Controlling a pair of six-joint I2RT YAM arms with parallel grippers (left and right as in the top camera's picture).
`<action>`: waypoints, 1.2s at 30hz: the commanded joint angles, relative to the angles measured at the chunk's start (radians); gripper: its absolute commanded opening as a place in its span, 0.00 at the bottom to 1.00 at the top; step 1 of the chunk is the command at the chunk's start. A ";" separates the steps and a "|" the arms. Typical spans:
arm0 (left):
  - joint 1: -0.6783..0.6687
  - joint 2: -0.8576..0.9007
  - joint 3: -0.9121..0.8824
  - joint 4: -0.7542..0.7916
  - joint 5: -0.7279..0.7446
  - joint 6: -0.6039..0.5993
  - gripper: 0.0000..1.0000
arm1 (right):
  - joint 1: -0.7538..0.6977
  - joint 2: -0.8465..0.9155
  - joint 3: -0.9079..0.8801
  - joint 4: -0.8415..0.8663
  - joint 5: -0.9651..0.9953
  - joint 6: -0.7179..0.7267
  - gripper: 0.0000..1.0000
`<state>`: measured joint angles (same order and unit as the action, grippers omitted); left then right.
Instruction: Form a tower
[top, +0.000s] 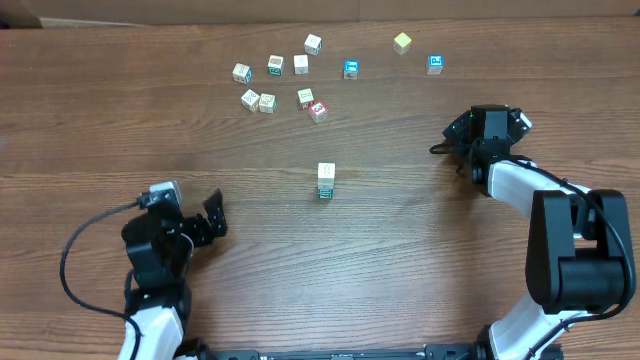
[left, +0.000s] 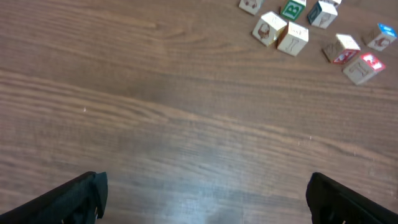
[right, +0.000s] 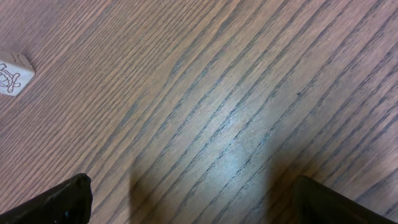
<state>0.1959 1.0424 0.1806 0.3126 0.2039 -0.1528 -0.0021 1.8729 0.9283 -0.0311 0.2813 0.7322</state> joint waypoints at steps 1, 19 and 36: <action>-0.018 -0.054 -0.068 0.021 -0.012 0.024 1.00 | -0.011 0.058 -0.051 -0.038 -0.017 0.019 1.00; -0.027 -0.415 -0.176 -0.092 -0.044 -0.008 1.00 | -0.011 0.058 -0.051 -0.038 -0.017 0.019 1.00; -0.079 -1.038 -0.175 -0.379 -0.139 0.040 1.00 | -0.011 0.058 -0.051 -0.038 -0.017 0.019 1.00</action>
<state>0.1455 0.0734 0.0082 -0.0689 0.0948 -0.1547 -0.0021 1.8732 0.9264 -0.0353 0.2958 0.7315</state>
